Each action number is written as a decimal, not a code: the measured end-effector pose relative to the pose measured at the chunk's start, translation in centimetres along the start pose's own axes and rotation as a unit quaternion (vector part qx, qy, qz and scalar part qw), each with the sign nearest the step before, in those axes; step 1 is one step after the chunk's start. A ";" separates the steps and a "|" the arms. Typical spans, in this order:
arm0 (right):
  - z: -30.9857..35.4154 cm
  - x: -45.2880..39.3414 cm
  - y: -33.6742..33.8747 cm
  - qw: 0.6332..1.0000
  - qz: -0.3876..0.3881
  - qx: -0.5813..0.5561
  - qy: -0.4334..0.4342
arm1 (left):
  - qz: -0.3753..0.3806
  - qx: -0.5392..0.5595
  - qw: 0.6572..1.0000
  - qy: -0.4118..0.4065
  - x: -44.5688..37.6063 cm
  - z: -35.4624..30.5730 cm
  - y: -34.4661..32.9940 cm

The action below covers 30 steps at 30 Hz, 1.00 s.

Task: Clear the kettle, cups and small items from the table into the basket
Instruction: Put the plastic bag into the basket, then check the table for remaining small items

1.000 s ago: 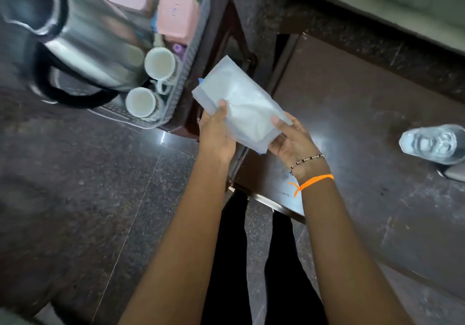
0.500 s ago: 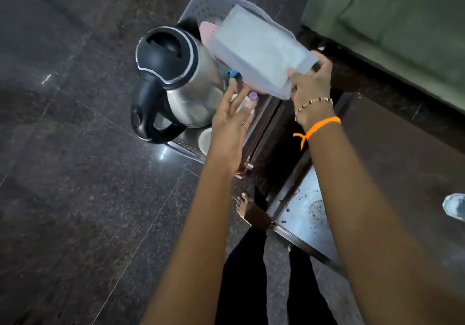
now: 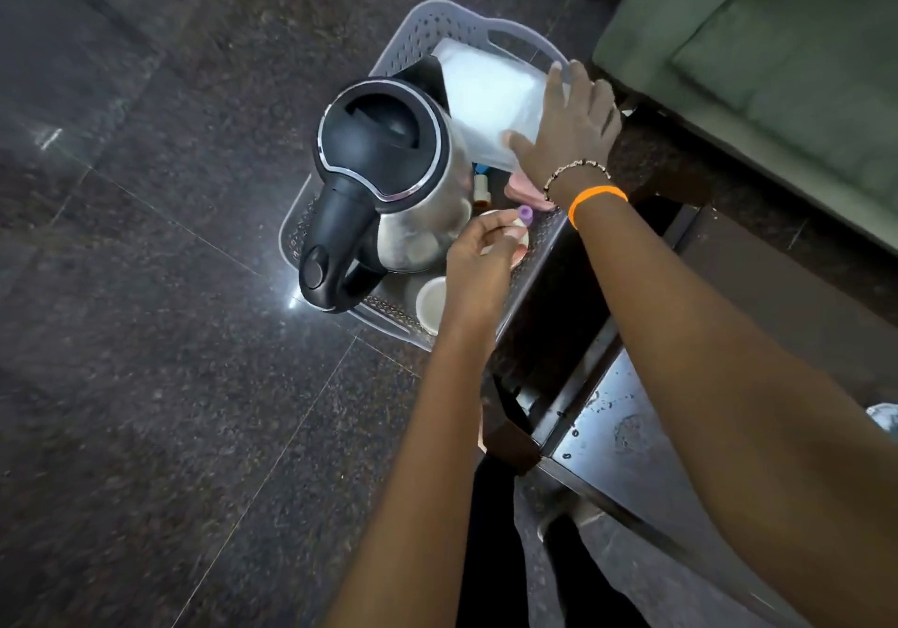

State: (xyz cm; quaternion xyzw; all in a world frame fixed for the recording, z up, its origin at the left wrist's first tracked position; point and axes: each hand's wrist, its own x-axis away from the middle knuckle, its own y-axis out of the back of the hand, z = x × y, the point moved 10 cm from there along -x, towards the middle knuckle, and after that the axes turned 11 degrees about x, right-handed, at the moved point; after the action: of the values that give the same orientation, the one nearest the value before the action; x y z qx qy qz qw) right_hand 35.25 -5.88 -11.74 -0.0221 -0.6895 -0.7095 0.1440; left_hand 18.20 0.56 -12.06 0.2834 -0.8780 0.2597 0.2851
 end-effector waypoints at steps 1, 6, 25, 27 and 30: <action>0.1 0.3 0.0 1.000 -0.013 0.019 0.011 | -0.003 -0.008 1.000 0.002 -0.2 -0.1 0.2; 1.6 2.0 -0.7 0.992 -0.034 0.057 0.108 | -0.008 -0.025 0.999 0.022 -0.3 0.0 0.6; -4.6 8.2 4.3 0.954 -0.076 -0.265 0.121 | -0.044 -0.028 0.998 -0.031 3.3 2.4 -3.2; -7.1 10.3 4.2 0.947 -0.087 -0.294 0.094 | -0.037 -0.039 0.998 -0.037 4.2 3.1 -4.2; -12.1 14.1 2.8 0.939 -0.077 -0.333 0.041 | -0.020 -0.067 0.997 -0.031 6.4 5.4 -6.0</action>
State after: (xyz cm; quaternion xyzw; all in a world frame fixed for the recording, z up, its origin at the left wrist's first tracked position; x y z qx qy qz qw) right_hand 24.46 -20.29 -6.32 0.0138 -0.4071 -0.9076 0.1014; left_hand 15.86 -9.25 -9.92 0.2894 -0.8960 0.1858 0.2809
